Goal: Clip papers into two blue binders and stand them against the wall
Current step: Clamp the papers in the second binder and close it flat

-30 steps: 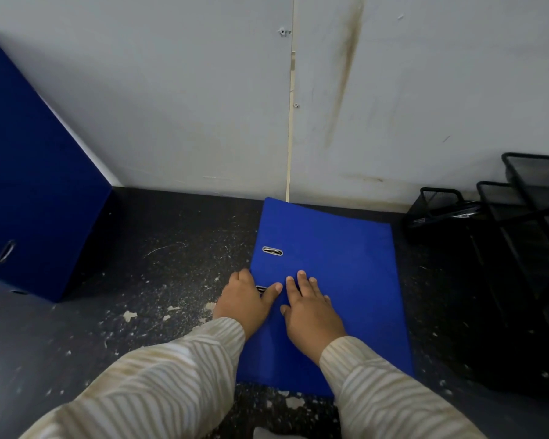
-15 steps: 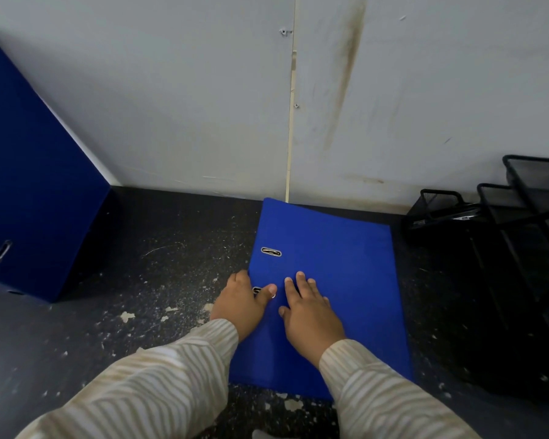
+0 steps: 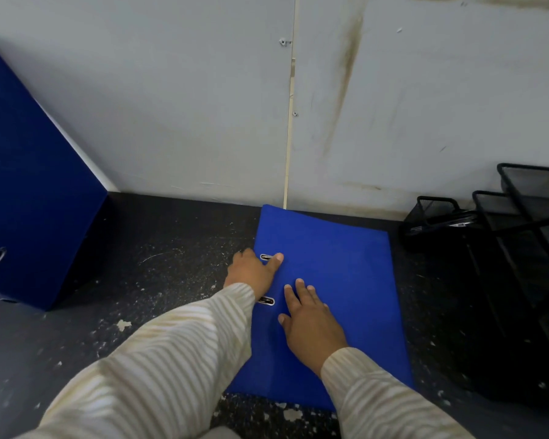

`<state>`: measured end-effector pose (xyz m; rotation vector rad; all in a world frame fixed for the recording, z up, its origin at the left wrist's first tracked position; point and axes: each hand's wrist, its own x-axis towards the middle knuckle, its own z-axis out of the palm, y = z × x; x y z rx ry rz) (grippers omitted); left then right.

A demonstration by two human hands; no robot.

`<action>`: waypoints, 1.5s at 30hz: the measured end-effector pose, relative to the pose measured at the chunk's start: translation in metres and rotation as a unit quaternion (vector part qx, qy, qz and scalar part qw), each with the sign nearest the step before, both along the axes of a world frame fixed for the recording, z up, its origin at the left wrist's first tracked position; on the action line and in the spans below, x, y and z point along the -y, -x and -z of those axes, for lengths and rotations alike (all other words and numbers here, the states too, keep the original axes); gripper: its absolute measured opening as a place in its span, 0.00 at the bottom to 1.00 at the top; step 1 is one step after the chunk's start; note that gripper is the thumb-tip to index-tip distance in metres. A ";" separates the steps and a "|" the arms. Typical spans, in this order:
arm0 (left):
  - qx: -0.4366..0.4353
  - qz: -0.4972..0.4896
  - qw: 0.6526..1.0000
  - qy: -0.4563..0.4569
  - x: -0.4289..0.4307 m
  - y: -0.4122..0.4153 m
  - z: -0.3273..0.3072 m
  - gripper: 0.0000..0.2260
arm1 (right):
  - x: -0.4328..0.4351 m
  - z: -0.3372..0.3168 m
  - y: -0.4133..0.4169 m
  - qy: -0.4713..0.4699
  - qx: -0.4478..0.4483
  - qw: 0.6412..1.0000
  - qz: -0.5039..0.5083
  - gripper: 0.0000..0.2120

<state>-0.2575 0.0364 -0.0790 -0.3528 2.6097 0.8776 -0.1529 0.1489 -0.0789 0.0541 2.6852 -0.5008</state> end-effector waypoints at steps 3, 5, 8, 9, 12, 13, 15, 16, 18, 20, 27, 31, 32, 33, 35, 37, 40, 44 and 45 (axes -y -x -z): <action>-0.009 -0.004 1.000 0.006 -0.002 0.006 0.003 0.29 | -0.001 0.002 0.001 0.000 -0.001 1.000 -0.002 0.29; -0.019 0.002 1.000 -0.005 0.001 0.003 0.005 0.28 | -0.002 0.002 0.001 0.004 0.000 1.000 -0.001 0.29; -0.026 0.018 0.999 -0.014 0.006 -0.004 0.008 0.27 | -0.003 0.001 -0.001 0.015 0.005 1.000 0.015 0.29; -0.027 0.019 0.999 -0.009 0.007 -0.007 0.009 0.27 | -0.003 0.001 -0.002 0.014 0.013 0.999 0.031 0.29; -0.015 -0.016 1.000 -0.010 0.013 -0.022 0.013 0.26 | -0.005 0.003 -0.006 -0.011 0.052 0.991 0.121 0.35; -0.003 -0.031 0.999 -0.019 0.015 -0.027 0.014 0.27 | -0.005 0.004 -0.008 -0.018 0.063 0.987 0.145 0.37; 0.027 -0.054 0.998 -0.032 0.017 -0.032 0.012 0.29 | -0.003 0.005 -0.008 -0.026 0.070 0.985 0.158 0.39; 0.042 -0.068 0.996 -0.043 0.017 -0.031 0.010 0.29 | -0.002 0.004 -0.008 -0.027 0.069 0.985 0.158 0.39; 0.067 -0.100 0.989 -0.083 0.017 -0.026 0.003 0.30 | 0.001 0.003 -0.007 -0.023 0.061 0.985 0.159 0.39; 0.095 -0.136 0.974 -0.156 0.019 -0.020 -0.001 0.30 | 0.003 0.000 -0.006 -0.014 0.057 0.986 0.157 0.38; 0.183 -0.192 0.883 -0.386 0.027 -0.017 -0.007 0.22 | 0.003 -0.014 0.000 0.021 0.066 0.985 0.160 0.36; 0.189 -0.191 0.866 -0.422 0.027 -0.029 -0.011 0.22 | -0.002 -0.023 -0.004 0.037 0.062 0.984 0.162 0.35; 0.188 -0.189 0.861 -0.434 0.027 -0.034 -0.013 0.22 | -0.002 -0.025 -0.005 0.042 0.060 0.984 0.162 0.34; 0.185 -0.182 0.857 -0.445 0.026 -0.040 -0.016 0.21 | -0.002 -0.028 -0.007 0.044 0.058 0.984 0.160 0.34; 0.169 -0.154 0.856 -0.463 0.026 -0.049 -0.020 0.20 | 0.001 -0.033 -0.009 0.045 0.052 0.985 0.159 0.32; 0.146 -0.130 0.859 -0.474 0.028 -0.059 -0.025 0.21 | 0.005 -0.038 -0.014 0.047 0.039 0.985 0.162 0.33; 0.115 -0.122 0.857 -0.488 0.031 -0.072 -0.035 0.23 | 0.011 -0.044 -0.025 0.067 0.017 0.983 0.169 0.34; 0.072 -0.138 0.847 -0.509 0.032 -0.093 -0.049 0.23 | 0.020 -0.055 -0.040 0.097 0.001 0.982 0.162 0.40; 0.066 -0.138 0.842 -0.517 0.033 -0.098 -0.052 0.23 | 0.023 -0.058 -0.044 0.100 -0.004 0.982 0.160 0.42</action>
